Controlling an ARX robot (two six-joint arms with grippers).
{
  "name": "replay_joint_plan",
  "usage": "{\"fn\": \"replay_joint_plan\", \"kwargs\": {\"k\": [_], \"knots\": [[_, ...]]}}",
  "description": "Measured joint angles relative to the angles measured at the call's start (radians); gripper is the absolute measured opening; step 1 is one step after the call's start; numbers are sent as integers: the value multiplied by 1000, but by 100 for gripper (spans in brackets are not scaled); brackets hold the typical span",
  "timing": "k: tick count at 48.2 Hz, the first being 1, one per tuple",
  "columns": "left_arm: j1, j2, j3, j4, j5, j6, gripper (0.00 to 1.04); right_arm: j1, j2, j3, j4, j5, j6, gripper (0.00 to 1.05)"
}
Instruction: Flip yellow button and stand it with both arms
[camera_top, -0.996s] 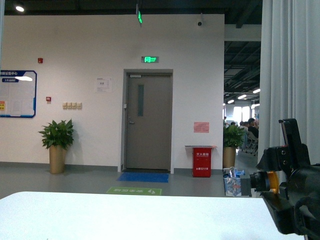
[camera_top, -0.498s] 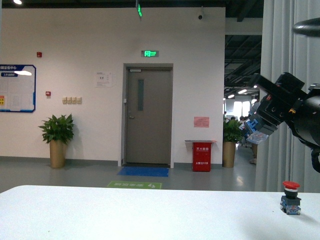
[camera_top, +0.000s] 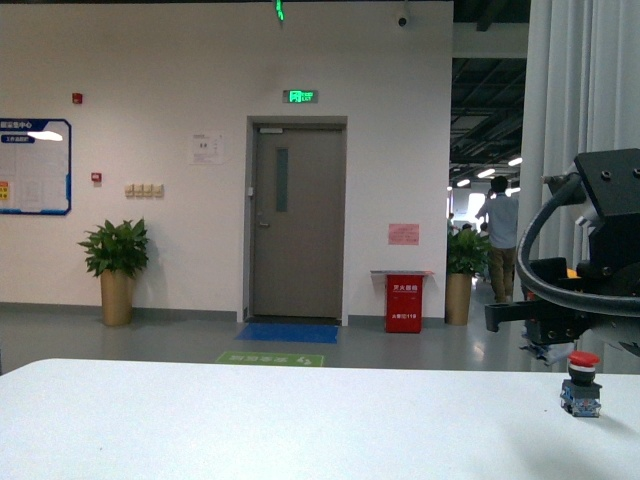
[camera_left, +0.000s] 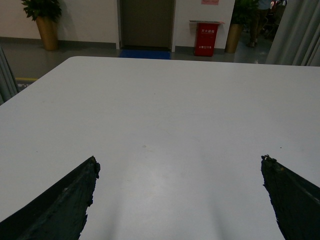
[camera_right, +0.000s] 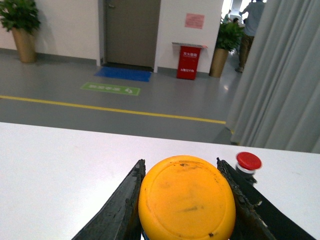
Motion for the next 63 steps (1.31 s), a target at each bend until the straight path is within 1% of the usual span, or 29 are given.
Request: {"fn": "replay_joint_plan", "kwargs": {"k": [7,15,40,56,63], "knots": [[0,0,0,0,0,0,98,-79,21,69,-122,0,16,36],[0,0,0,0,0,0,98,-130,35,127,-224,-1,33,36],[0,0,0,0,0,0,98,-173,109,176,-290,11,26,36],[0,0,0,0,0,0,98,-248,177,191,-306,21,3,36],[0,0,0,0,0,0,98,-262,182,189,-309,26,0,36]]}}
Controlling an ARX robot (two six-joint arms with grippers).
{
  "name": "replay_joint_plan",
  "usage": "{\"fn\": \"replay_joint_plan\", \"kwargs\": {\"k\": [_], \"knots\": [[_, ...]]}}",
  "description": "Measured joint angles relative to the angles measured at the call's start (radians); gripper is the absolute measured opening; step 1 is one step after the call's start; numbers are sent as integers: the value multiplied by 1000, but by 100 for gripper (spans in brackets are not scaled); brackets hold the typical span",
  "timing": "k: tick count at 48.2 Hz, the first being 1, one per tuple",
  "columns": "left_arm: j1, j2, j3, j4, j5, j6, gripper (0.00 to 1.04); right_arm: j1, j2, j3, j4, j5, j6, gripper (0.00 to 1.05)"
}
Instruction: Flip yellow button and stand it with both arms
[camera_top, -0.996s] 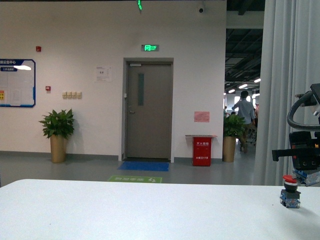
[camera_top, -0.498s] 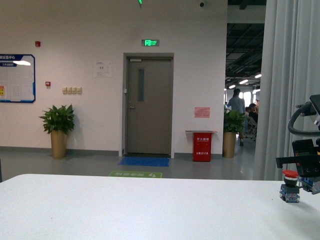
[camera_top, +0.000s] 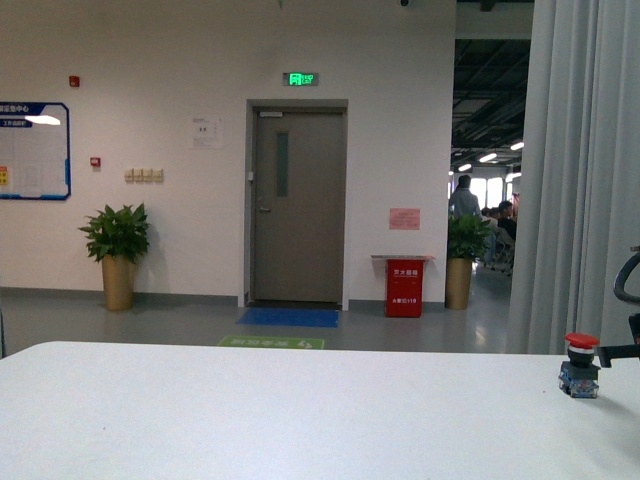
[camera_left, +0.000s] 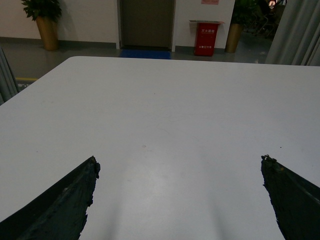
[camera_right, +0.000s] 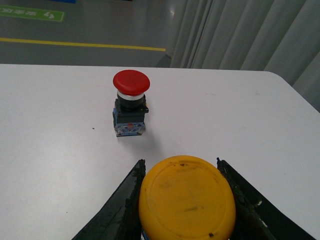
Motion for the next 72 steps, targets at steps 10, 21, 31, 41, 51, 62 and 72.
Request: {"fn": "replay_joint_plan", "kwargs": {"k": [10,21,31,41,51,62,72], "knots": [[0,0,0,0,0,0,98,6,11,-35,6,11,-1,36],[0,0,0,0,0,0,98,19,31,-54,7,19,0,36],[0,0,0,0,0,0,98,28,41,-53,7,26,-1,36],[0,0,0,0,0,0,98,35,53,-43,2,31,0,36],[0,0,0,0,0,0,98,40,67,-16,-13,39,0,36],[0,0,0,0,0,0,98,40,79,10,-27,46,4,36],[0,0,0,0,0,0,98,42,82,18,-42,54,24,36]]}}
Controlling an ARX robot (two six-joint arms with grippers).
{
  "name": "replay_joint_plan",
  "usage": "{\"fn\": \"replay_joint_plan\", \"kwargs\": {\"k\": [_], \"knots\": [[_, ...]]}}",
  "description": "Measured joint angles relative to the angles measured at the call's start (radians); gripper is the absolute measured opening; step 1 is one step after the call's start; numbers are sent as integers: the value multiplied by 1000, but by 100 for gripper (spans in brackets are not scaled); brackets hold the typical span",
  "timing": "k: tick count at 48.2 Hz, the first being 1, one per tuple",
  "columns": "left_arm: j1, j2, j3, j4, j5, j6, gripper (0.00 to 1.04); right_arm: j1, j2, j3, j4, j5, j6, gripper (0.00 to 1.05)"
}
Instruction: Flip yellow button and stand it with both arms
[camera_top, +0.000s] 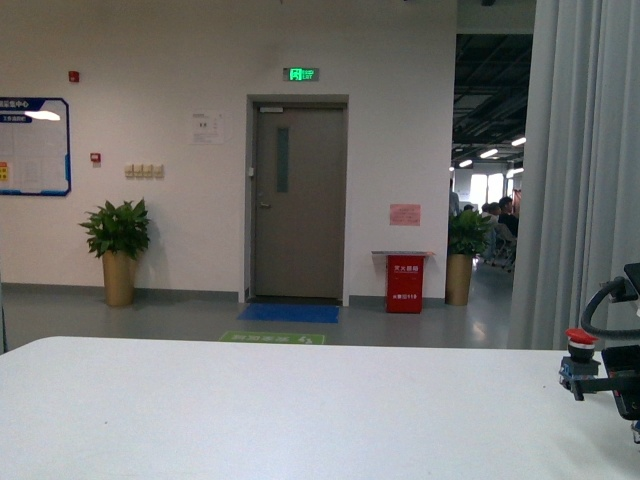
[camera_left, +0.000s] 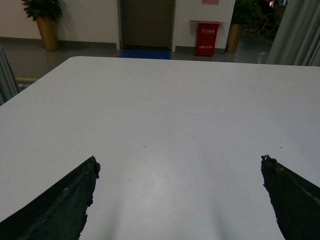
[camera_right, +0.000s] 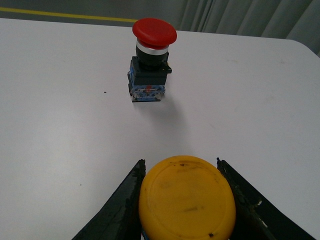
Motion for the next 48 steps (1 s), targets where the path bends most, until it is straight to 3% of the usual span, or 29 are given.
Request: {"fn": "replay_joint_plan", "kwargs": {"k": [35,48], "knots": [[0,0,0,0,0,0,98,0,19,19,-27,19,47,36],[0,0,0,0,0,0,98,0,25,20,-21,19,43,89]]}}
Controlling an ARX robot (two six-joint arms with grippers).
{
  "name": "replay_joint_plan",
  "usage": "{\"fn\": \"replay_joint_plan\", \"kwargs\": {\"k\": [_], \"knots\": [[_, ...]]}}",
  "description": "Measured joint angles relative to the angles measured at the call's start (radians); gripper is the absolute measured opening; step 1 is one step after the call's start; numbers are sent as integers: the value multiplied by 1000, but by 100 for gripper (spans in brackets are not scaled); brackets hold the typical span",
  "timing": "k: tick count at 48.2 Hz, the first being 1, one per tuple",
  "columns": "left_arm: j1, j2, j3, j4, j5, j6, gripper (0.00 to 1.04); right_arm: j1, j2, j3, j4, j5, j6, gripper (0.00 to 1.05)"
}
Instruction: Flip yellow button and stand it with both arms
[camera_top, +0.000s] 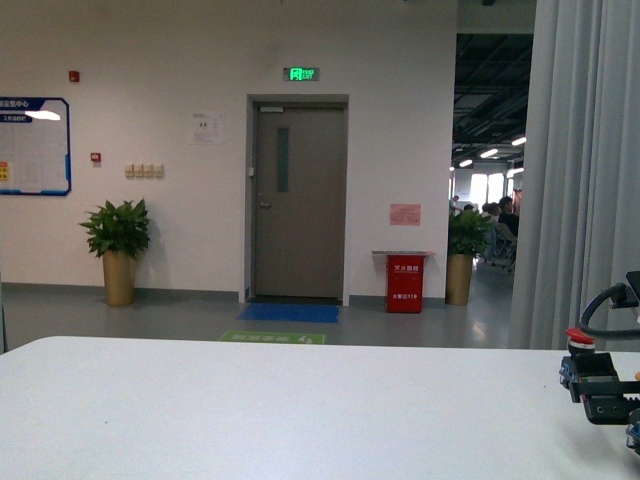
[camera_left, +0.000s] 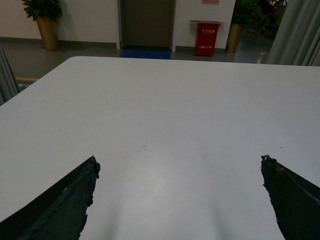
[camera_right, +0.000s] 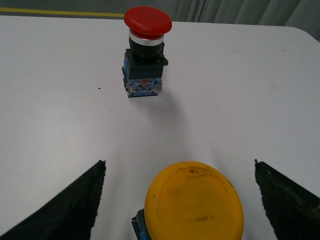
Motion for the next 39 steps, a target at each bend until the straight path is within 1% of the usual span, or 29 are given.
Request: {"fn": "replay_joint_plan", "kwargs": {"k": [3,4,7,16,28,33,39], "knots": [[0,0,0,0,0,0,98,0,0,0,3,0,-1,99],[0,0,0,0,0,0,98,0,0,0,4,0,-1,99],[0,0,0,0,0,0,98,0,0,0,7,1,-3,97],[0,0,0,0,0,0,98,6,-11,0,7,2,-2,97],[0,0,0,0,0,0,98,16,-82,0,-40,-8,8,97],[0,0,0,0,0,0,98,24,-129,0,-66,-37,15,97],[0,0,0,0,0,0,98,36,-209,-2,-122,-94,61,97]]}}
